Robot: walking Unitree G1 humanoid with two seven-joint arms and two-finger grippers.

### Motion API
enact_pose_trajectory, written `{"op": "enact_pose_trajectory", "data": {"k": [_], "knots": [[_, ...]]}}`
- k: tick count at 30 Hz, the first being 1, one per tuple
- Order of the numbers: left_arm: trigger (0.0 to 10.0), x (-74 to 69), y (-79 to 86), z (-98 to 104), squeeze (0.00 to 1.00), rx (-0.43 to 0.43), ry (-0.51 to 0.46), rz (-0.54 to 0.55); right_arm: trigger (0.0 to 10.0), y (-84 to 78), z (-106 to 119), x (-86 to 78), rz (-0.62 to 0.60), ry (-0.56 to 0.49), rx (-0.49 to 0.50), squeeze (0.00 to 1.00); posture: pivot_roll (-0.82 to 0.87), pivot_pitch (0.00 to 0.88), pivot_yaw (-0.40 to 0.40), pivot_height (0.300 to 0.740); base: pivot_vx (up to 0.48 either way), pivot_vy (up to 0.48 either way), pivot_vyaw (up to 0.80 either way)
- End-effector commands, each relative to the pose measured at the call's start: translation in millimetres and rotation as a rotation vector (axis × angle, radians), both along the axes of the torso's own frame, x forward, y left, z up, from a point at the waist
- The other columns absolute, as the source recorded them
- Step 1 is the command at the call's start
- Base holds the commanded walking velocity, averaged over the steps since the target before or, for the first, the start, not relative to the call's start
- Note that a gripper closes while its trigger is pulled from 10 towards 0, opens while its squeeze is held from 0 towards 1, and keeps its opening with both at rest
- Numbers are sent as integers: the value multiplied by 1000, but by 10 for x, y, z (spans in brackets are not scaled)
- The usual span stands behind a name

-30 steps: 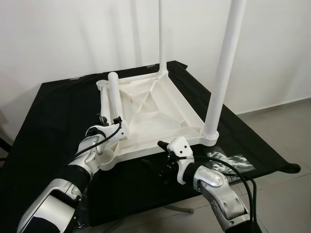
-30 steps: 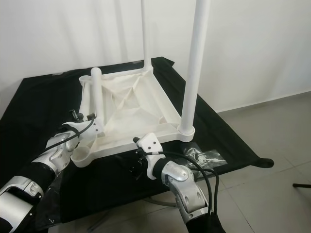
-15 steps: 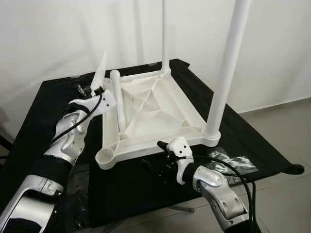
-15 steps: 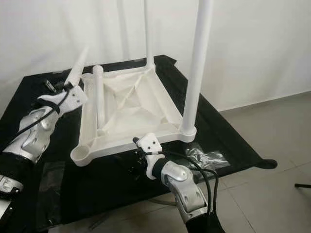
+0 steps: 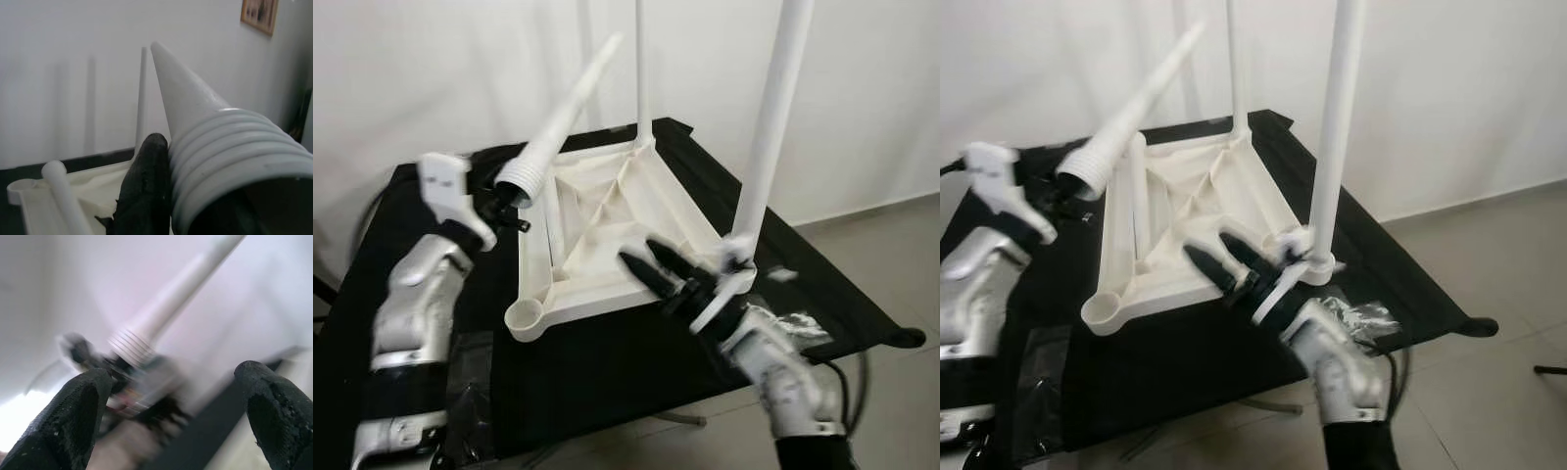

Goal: Building children table

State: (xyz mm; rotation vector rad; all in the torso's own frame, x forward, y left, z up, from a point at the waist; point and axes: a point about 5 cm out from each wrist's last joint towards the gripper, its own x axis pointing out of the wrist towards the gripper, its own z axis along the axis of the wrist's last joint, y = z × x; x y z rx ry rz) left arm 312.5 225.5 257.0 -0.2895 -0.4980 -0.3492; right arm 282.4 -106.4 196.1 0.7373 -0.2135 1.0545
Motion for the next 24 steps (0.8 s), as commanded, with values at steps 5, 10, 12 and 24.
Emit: {"op": "enact_pose_trajectory", "data": {"k": [5,10,12,24], "knots": [[10000,-258,1,-90,0,-234,-56,-199,10000,101,135,-23,116,-8,99,0,-95,0,32,740,0,0,0],[10000,-422,-207,-201,0,-263,-63,-390,10000,184,181,-17,158,-15,115,0,-89,0,29,740,0,0,0],[10000,-499,-278,-245,0,-281,-66,-473,10000,216,211,-22,182,-16,130,0,-89,0,29,740,0,0,0],[10000,-920,-591,-517,0,-371,-28,-891,10000,408,521,-109,376,-52,225,0,-77,0,21,740,0,0,0]]}}
